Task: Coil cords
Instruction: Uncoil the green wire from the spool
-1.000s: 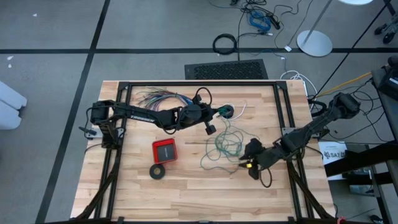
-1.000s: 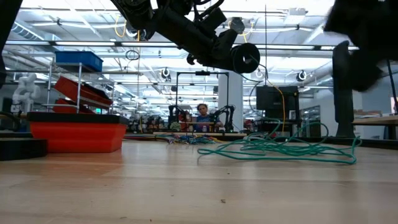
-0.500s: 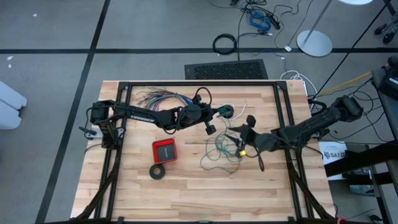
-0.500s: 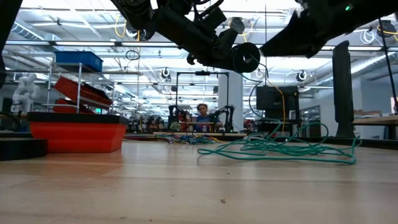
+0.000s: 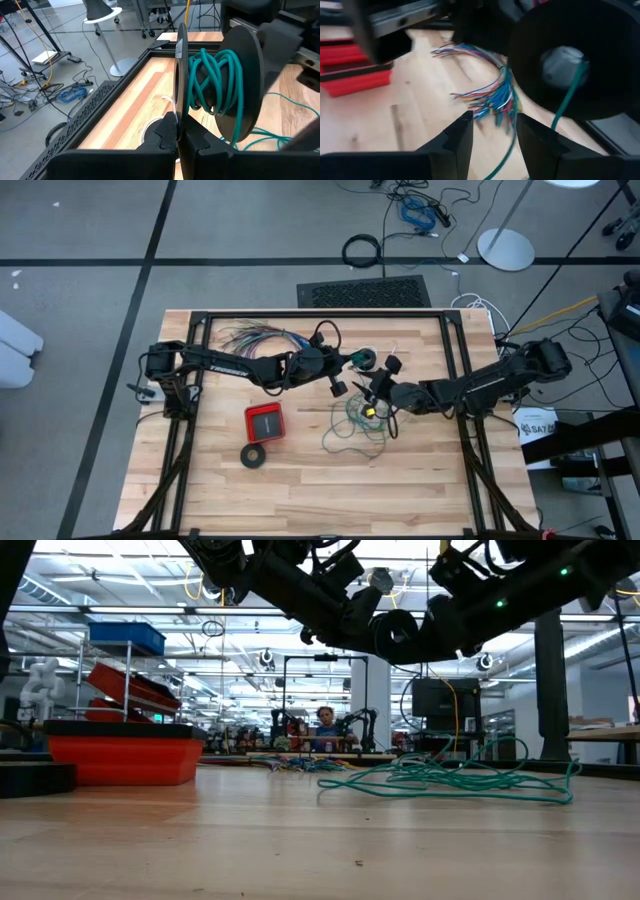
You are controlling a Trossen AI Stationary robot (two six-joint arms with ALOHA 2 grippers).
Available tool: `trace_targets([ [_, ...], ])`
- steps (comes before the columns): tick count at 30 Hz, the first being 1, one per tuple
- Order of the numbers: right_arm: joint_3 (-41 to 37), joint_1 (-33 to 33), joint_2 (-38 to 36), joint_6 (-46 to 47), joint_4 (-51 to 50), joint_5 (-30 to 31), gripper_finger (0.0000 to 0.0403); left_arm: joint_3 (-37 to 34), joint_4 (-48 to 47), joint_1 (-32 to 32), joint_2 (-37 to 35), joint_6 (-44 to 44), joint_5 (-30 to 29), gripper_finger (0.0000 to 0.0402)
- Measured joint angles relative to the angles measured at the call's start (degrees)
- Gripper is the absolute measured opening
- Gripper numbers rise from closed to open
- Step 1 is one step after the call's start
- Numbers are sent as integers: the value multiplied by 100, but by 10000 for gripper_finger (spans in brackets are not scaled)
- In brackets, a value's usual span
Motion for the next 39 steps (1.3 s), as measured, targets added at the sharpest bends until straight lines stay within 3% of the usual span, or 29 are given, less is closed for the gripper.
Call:
trace_targets([
  [7,0,-120,169,-36,34,140,110,0,-3,0,0,-2,84,0],
  [14,0,-209,211,-60,77,-292,12,0,7,0,0,-4,133,0],
  [24,129,-90,160,-76,881,-1182,1,0,-19,0,0,-5,123,0],
  [27,192,224,-35,-313,925,-665,1,0,-154,0,0,-4,74,0],
  [31,192,765,-468,-509,453,924,1,0,-210,0,0,-4,-9,0],
  [34,192,1056,-861,-76,-536,2003,0,0,-193,0,0,-4,-11,0],
  [36,192,1084,-1125,682,-1432,2089,0,0,-155,0,0,-2,-13,0],
  [39,192,912,-1352,2041,-2681,1590,0,0,-96,0,0,-2,-13,0],
])
